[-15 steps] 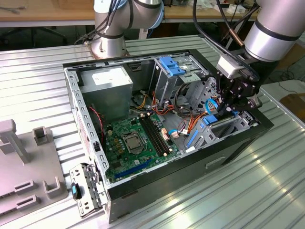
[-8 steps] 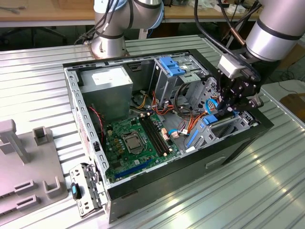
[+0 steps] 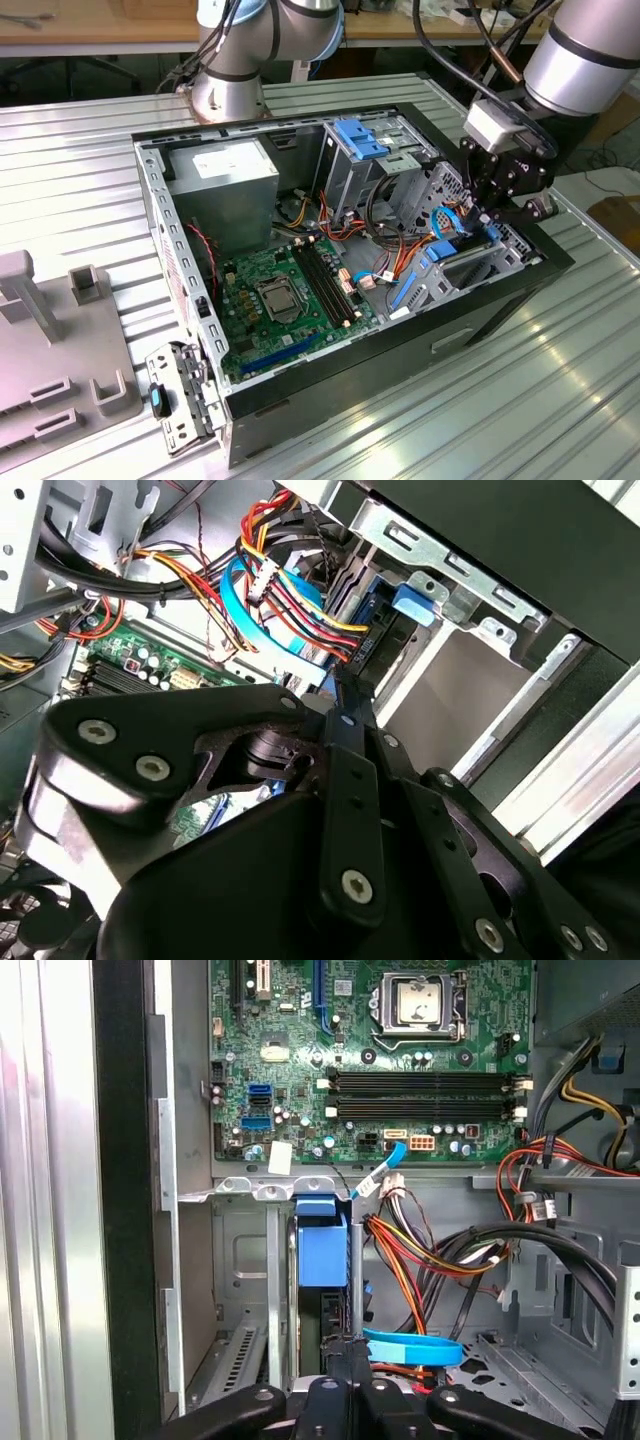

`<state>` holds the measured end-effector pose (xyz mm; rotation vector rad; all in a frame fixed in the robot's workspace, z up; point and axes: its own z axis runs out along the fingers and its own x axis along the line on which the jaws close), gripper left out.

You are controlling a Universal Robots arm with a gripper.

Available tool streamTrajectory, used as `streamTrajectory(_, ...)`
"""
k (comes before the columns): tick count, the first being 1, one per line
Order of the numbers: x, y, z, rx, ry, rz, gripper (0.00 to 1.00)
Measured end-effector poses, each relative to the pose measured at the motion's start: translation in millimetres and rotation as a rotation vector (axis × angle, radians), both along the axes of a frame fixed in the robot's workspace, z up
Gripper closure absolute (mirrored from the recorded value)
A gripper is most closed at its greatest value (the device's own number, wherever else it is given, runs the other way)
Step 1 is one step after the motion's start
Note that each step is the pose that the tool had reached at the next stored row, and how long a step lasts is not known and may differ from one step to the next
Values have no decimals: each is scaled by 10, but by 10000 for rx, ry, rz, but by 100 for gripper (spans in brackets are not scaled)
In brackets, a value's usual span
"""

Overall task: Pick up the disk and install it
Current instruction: 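Insert the second disk wire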

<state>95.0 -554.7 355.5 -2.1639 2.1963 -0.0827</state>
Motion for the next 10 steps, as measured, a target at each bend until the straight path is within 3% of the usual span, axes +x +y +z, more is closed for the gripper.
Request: streamTrajectory(10, 0, 0, 25, 0, 0, 0, 89)
